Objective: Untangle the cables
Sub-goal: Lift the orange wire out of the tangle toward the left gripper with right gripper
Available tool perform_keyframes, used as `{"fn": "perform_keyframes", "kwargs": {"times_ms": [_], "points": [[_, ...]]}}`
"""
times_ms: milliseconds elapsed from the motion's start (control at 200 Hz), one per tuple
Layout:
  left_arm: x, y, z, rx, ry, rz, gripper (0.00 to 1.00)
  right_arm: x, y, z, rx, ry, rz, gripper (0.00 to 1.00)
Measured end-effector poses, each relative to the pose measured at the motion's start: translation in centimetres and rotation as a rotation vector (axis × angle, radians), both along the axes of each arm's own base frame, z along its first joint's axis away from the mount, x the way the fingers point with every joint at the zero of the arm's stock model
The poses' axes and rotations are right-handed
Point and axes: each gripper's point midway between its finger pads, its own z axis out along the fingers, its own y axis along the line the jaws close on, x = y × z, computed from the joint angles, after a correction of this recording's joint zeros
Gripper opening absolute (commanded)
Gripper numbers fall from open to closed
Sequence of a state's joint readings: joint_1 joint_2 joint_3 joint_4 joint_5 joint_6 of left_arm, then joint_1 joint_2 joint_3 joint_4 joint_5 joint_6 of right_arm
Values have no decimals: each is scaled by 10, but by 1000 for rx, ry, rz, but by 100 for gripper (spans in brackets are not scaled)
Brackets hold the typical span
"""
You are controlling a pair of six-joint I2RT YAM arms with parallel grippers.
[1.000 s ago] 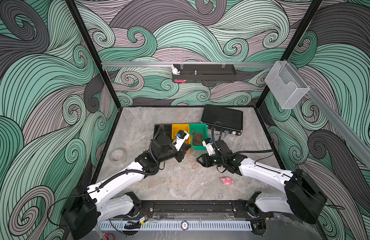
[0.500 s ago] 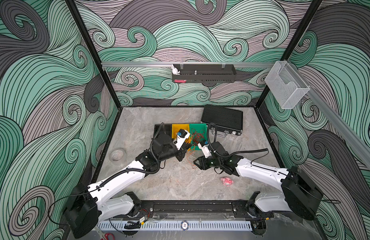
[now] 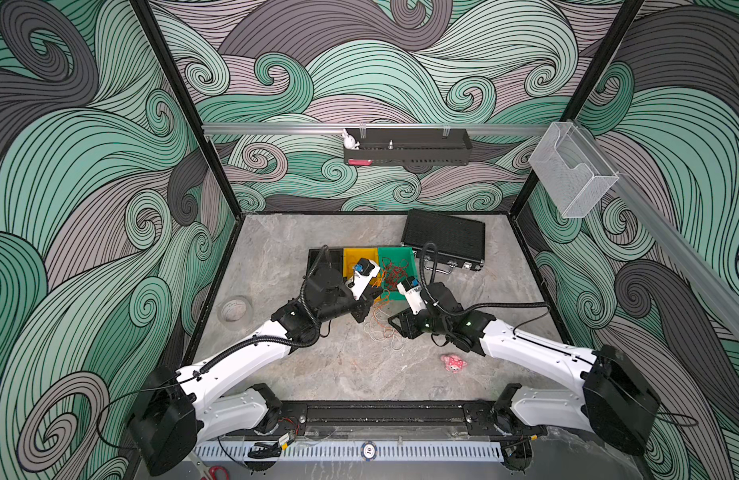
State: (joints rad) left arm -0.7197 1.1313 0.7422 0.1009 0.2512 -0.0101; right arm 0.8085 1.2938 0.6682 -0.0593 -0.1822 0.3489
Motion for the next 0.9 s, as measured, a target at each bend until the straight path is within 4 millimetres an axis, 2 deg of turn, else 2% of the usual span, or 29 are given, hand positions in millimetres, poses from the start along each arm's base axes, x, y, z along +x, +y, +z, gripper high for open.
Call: {"fn": "perform_keyframes", "kwargs": {"times_ms": [120,295,645,711,776,901], "points": [[0,0,0,0,0,1,0,-10,5,-15,-42,27,36,52],[1,0,4,-5,-6,2,0,-12,8,-21,-64,30,52,49],[2,0,6,-7,-8,4,0,-6,4,-26,-103,-6,30,5],[2,1,6,-6,-8,5,0,-5,3,-23,-105,-17,25,0],[1,2,7,-5,-9,8,0,-4,1,-15,-96,-34,15,0],[0,4,10,-10,-13,10,0,-3,-1,13,-43,-92,2,0]]}}
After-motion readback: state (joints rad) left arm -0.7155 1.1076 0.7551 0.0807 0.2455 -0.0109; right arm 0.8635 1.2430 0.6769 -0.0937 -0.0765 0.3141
